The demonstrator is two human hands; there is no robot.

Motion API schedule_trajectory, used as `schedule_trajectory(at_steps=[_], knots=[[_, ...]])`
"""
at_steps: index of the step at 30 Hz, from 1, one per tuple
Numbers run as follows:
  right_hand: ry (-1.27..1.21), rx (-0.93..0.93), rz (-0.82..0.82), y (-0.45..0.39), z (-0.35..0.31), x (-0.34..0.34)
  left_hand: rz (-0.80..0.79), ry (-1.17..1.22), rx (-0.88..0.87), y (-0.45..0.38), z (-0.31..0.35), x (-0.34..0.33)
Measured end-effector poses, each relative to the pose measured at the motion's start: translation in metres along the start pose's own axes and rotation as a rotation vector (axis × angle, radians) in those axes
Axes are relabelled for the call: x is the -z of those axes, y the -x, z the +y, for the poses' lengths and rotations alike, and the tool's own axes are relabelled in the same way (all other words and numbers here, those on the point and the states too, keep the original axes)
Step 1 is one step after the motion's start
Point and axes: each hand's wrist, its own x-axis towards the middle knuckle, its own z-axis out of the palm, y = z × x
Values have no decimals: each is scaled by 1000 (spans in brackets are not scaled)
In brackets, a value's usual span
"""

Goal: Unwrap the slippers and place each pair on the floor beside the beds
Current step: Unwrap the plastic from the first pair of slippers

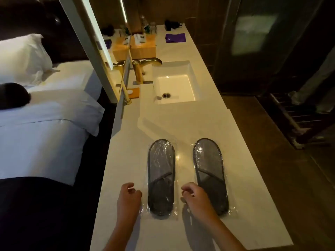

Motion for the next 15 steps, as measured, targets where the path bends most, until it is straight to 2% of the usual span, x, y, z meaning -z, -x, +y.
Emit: schedule_trajectory(at_steps=[6, 9, 13, 15], knots=[[188, 199, -24, -14, 0, -17, -32, 12, 67, -4, 15, -14], [220, 215, 5, -21, 1, -19, -84, 12, 48, -1, 20, -16], [251, 227, 160, -26, 8, -22, -51, 10, 74, 0, 18, -20], [244, 186, 152, -29, 10, -22, -116, 5, 100, -2, 17, -19]])
